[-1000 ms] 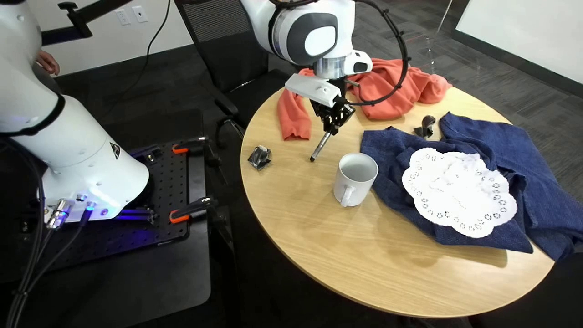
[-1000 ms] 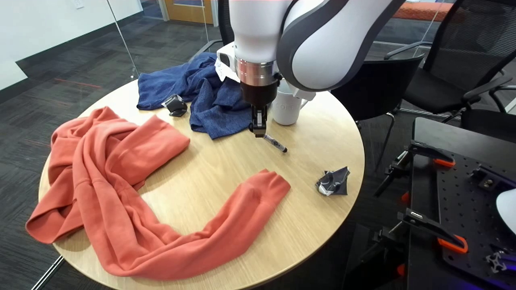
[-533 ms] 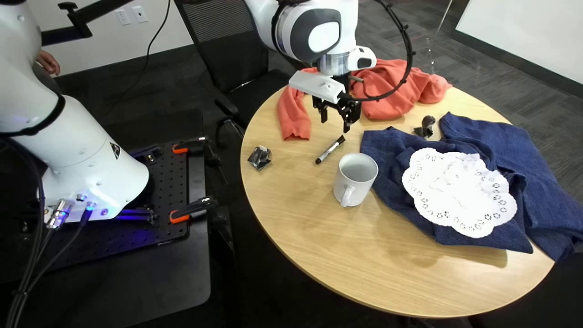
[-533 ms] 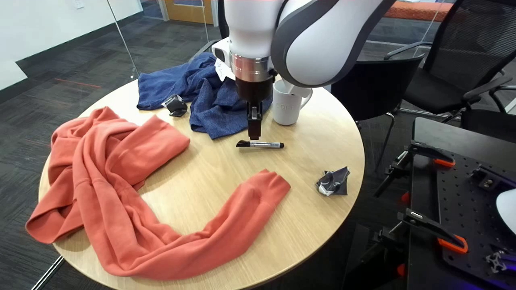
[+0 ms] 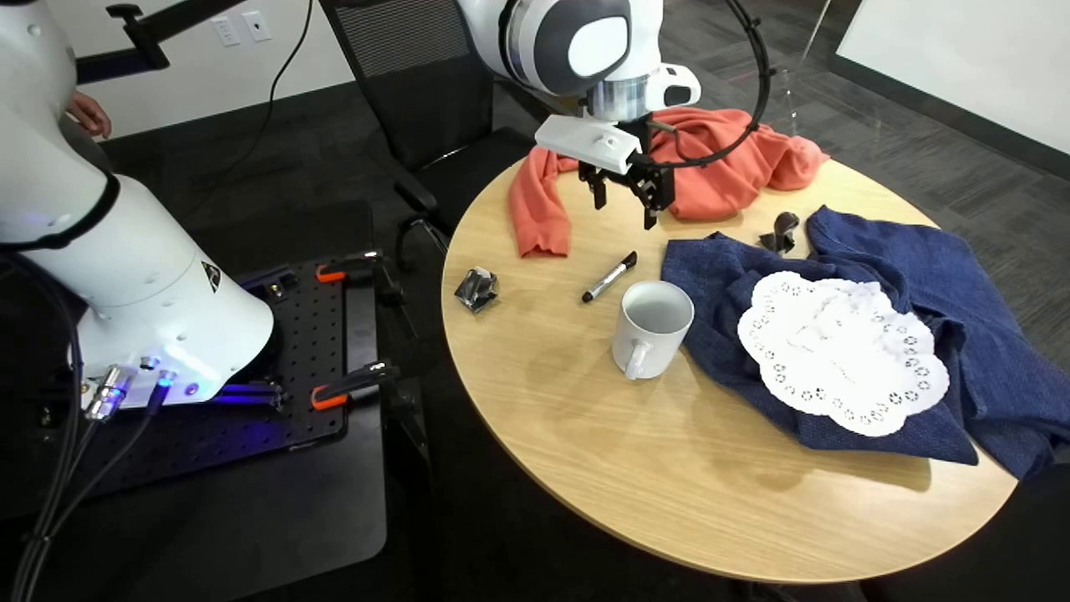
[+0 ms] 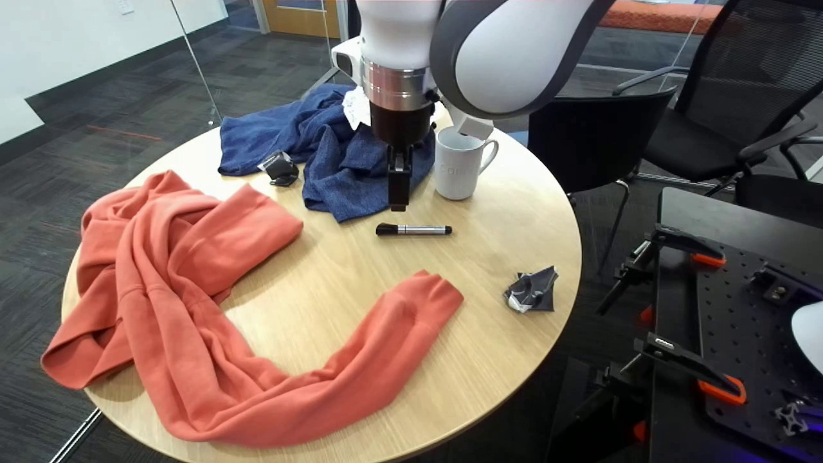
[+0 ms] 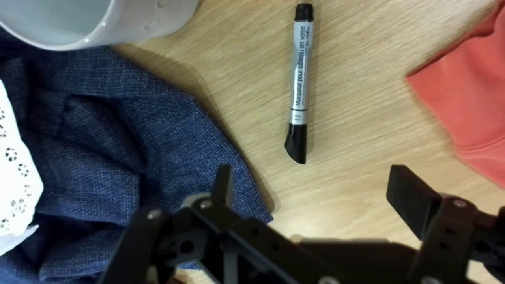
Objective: Put the black marker inside the white mug, remove the marker from the mug and put it on the table
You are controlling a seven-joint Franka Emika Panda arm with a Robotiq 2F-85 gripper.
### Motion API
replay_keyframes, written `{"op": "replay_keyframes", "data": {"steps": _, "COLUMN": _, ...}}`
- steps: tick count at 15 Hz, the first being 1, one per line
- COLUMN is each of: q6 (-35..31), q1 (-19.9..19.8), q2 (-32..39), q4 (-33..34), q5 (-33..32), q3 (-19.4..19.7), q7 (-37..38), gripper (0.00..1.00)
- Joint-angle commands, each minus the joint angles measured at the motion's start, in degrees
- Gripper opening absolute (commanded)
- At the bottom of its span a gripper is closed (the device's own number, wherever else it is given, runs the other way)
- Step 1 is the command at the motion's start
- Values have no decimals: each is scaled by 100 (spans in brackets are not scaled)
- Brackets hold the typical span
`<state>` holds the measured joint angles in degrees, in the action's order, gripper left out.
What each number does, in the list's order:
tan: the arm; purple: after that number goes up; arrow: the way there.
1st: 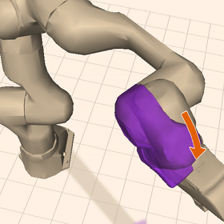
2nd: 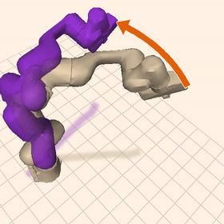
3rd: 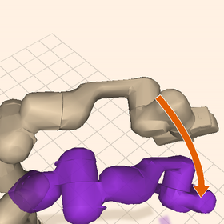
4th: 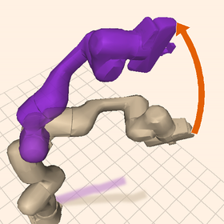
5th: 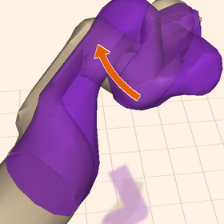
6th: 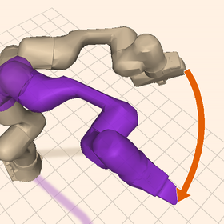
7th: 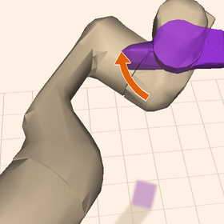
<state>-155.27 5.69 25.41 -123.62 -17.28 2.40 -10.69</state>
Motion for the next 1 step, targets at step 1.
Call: {"op": "replay_keyframes", "data": {"steps": 1, "q6": 16, "q1": -61, "q2": -15, "q4": 6, "q5": -43, "q3": -58, "q7": 27, "gripper": 100}}
